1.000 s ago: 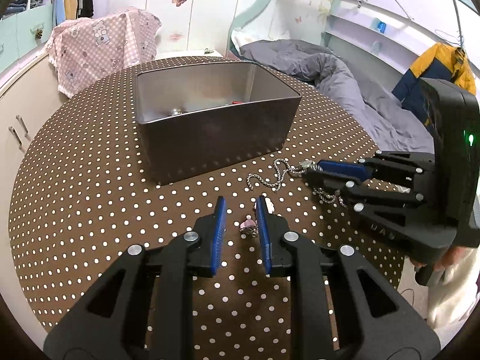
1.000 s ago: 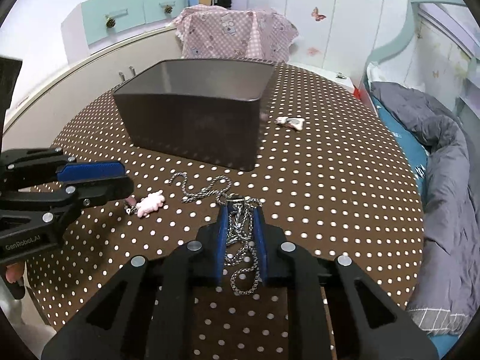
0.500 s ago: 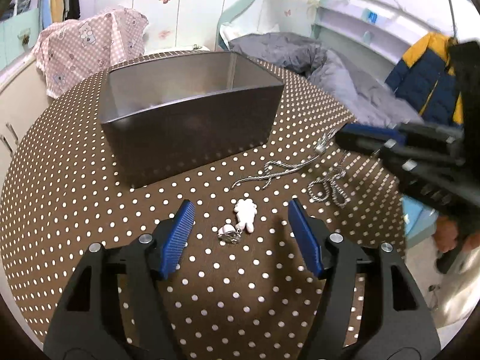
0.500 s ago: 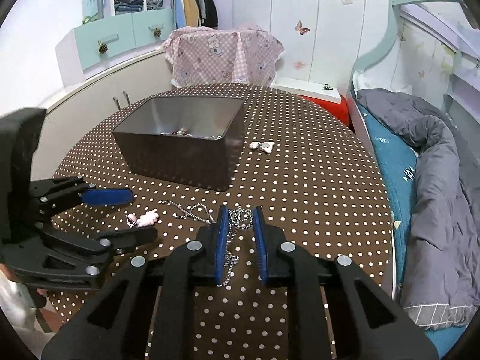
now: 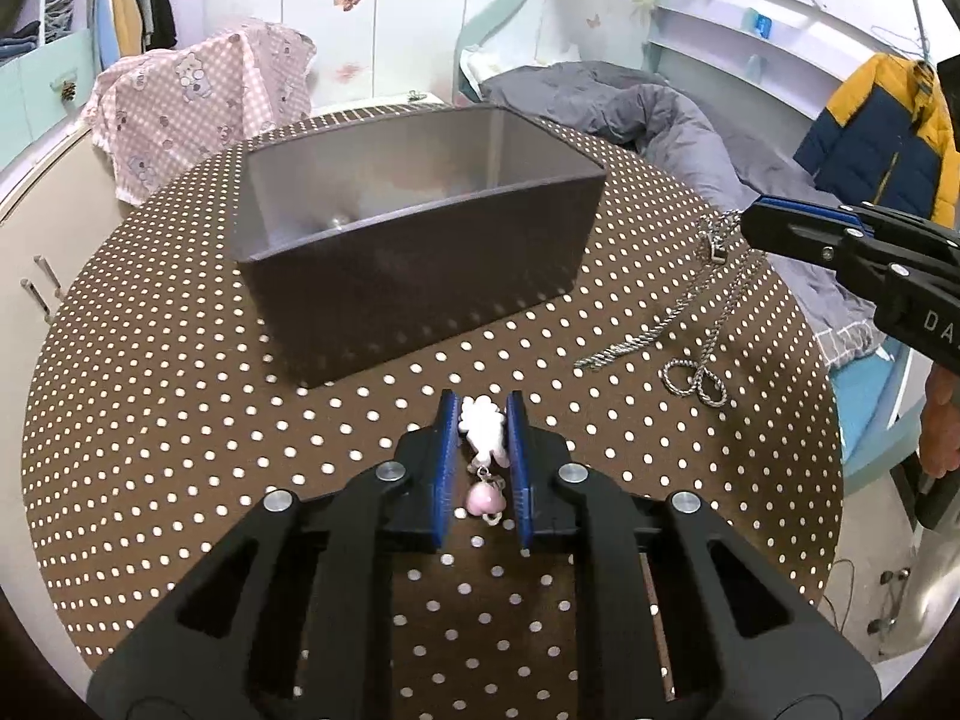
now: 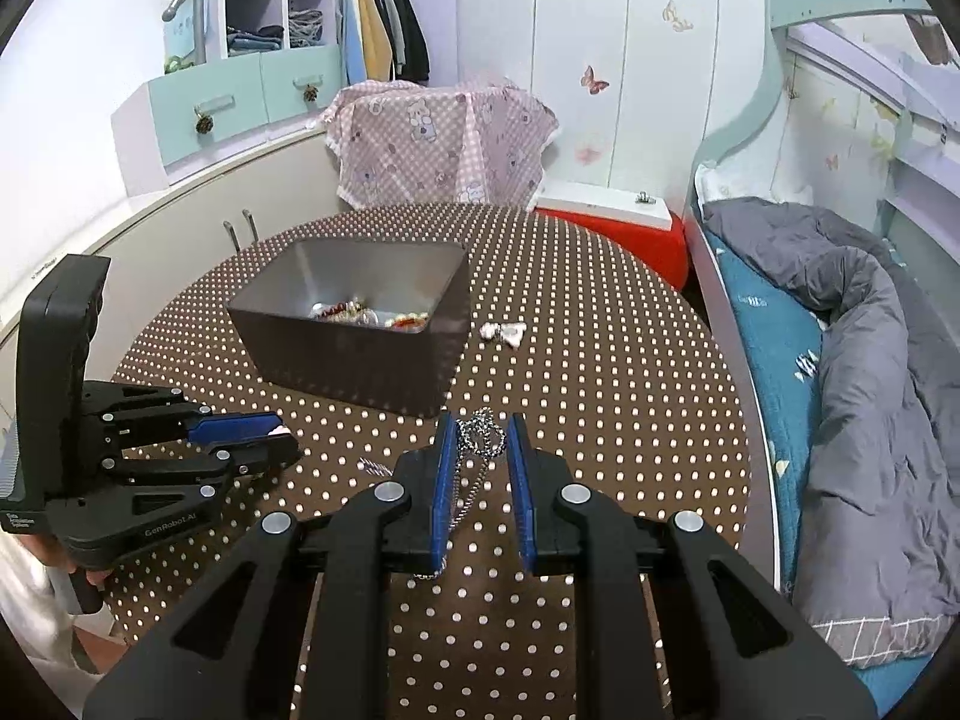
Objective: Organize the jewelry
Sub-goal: 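Lift both items over the tin box and open both tools to drop them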
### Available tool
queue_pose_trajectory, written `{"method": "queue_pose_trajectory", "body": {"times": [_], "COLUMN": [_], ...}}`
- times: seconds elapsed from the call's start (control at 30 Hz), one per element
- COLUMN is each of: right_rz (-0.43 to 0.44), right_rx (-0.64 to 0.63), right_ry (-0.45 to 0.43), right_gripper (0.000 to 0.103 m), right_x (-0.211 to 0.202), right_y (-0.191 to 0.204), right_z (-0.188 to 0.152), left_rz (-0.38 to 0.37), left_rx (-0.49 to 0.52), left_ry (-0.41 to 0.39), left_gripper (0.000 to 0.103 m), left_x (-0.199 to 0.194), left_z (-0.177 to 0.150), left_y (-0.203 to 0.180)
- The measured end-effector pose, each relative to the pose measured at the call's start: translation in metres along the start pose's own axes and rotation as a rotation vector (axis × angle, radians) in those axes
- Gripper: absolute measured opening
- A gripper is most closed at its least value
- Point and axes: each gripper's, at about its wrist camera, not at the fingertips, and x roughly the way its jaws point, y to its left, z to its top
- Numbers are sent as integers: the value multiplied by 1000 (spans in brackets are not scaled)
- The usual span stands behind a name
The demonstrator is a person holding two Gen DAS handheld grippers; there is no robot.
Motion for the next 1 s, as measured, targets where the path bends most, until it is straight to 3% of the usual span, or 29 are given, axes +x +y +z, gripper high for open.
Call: {"method": "queue_pose_trajectory", "body": {"times": [0.33,0.7,1.0], "right_rz": [2,34,72], "right_rx": [-47,-97,-161], "right_ry": [-103,-245,-268], "right_gripper": [15,15,15], "right_x": [-19,-42,-29], "right_y": [5,17,36], "right_z": [34,85,110], "left_rz": [9,73,72], "left_rx": [-45,-42,-53], "left_ry": [-117,-239,-254], "left_gripper": [16,16,16], "left_x": [-39,-75,-71], "left_z": [25,71,88], "left_y": [15,31,36]}}
